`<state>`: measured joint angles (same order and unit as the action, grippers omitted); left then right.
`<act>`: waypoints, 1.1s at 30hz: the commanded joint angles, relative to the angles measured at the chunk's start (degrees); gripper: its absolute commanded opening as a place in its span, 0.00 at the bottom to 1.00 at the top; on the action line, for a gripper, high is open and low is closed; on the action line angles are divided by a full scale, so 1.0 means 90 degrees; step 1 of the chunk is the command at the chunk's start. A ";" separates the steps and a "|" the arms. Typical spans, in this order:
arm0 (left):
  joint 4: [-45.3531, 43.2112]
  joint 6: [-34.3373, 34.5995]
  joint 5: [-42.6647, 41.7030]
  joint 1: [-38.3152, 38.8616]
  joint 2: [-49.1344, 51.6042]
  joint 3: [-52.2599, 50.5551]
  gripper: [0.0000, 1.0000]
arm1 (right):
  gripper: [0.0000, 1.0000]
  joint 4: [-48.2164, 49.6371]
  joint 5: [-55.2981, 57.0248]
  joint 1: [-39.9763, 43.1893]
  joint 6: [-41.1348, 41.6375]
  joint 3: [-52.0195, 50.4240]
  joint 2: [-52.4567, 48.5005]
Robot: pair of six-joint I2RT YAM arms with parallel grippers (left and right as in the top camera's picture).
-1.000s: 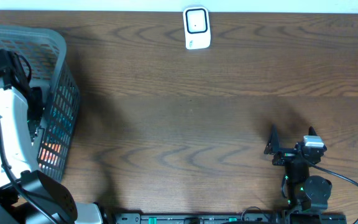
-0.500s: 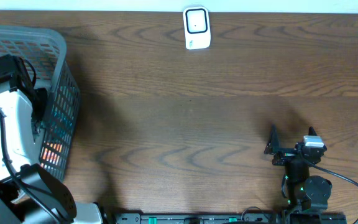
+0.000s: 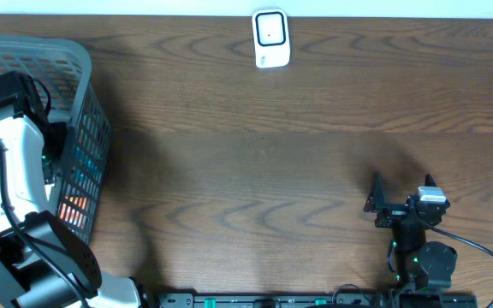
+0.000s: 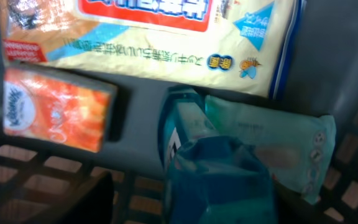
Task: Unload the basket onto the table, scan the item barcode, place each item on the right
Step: 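Grasp the blue mouthwash bottle in the basket with the left gripper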
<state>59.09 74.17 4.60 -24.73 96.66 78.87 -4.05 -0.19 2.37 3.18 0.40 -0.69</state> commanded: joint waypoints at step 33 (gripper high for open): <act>-0.0061 -0.1549 0.0566 -0.0073 -0.1530 0.0289 0.27 | 0.99 -0.0024 0.0058 -0.0007 -0.0078 -0.0010 0.0034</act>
<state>59.09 61.19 8.08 -25.30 81.91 80.86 -4.05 -0.19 2.37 3.18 0.40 -0.69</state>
